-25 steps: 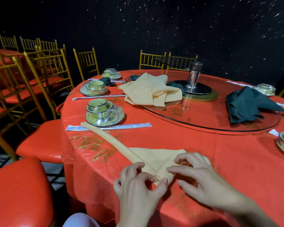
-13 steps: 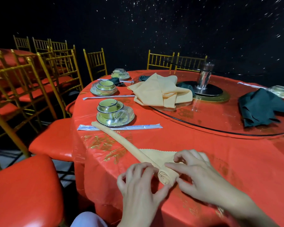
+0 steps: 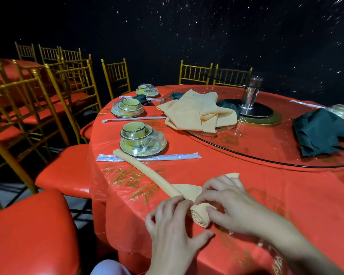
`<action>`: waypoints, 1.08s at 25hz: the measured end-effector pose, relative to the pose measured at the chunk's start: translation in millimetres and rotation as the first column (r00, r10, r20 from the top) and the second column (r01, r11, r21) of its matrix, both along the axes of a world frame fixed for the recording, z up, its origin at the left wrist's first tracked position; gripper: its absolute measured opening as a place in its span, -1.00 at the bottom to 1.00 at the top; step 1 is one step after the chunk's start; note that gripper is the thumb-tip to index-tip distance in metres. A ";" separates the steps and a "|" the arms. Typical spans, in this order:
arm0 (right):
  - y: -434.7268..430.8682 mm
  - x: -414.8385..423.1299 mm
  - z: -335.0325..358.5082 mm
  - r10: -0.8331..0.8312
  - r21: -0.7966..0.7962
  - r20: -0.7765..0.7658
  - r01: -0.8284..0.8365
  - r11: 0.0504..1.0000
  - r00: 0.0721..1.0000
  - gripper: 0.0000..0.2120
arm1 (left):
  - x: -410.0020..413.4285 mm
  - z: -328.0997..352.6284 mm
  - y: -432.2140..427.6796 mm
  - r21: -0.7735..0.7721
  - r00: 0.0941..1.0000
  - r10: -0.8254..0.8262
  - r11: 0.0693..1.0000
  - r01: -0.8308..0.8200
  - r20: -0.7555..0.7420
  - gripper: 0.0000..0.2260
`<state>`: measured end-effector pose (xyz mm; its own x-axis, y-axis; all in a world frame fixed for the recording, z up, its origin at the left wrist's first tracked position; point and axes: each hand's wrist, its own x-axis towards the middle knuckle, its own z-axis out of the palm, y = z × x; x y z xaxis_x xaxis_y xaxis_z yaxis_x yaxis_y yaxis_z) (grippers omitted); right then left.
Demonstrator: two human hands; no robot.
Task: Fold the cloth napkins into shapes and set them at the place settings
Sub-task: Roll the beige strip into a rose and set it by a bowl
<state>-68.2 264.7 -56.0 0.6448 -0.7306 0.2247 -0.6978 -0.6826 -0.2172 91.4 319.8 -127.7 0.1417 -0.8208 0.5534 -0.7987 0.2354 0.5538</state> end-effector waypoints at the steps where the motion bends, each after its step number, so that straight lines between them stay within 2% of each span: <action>1: -2.4 3.3 0.3 0.011 0.008 -0.008 -0.011 1.000 1.000 -0.55 | -0.9 0.4 -0.9 0.007 1.000 0.002 1.000 -0.002 0.003 -0.46; 3: -4.6 7.1 -0.5 0.009 0.008 0.023 -0.009 1.000 1.000 -0.60 | -0.8 1.4 -4.5 0.002 1.000 0.012 1.000 -0.012 -0.027 -0.53; 6: 1.7 0.7 -4.5 -0.047 -0.046 0.166 0.055 0.997 0.985 -0.79 | 2.8 2.1 -8.5 -0.011 0.997 0.024 1.000 -0.024 -0.071 -0.58; 9: 16.7 -14.9 -10.1 -0.071 -0.091 0.254 0.097 0.991 0.965 -0.87 | -1.7 1.2 -4.6 -0.012 0.997 -0.002 1.000 0.002 -0.071 -0.62; 16: 53.0 -40.4 -32.2 -0.097 -0.330 0.351 0.220 0.918 0.931 -0.78 | -25.9 -1.8 13.8 -0.022 0.992 -0.079 0.997 0.077 -0.102 -0.69; 20: 56.7 -38.2 -43.2 -0.124 -0.373 0.334 0.252 0.893 0.935 -0.72 | -24.2 4.2 14.5 0.020 0.997 -0.070 0.997 0.071 -0.040 -0.67; 23: 54.4 -32.5 -41.5 -0.158 -0.309 0.323 0.262 0.914 0.933 -0.74 | -18.7 7.7 13.5 0.025 0.998 -0.063 0.998 0.063 0.015 -0.52; 27: 49.5 -24.3 -31.2 -0.165 -0.257 0.242 0.227 0.939 0.956 -0.74 | -8.0 3.7 11.1 -0.003 0.995 -0.102 0.995 0.102 -0.018 -0.38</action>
<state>-92.6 314.3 -87.3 0.4096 -0.7248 0.5540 -0.7819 -0.5918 -0.1961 83.3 330.9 -124.0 0.0674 -0.8302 0.5533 -0.7606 0.3161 0.5670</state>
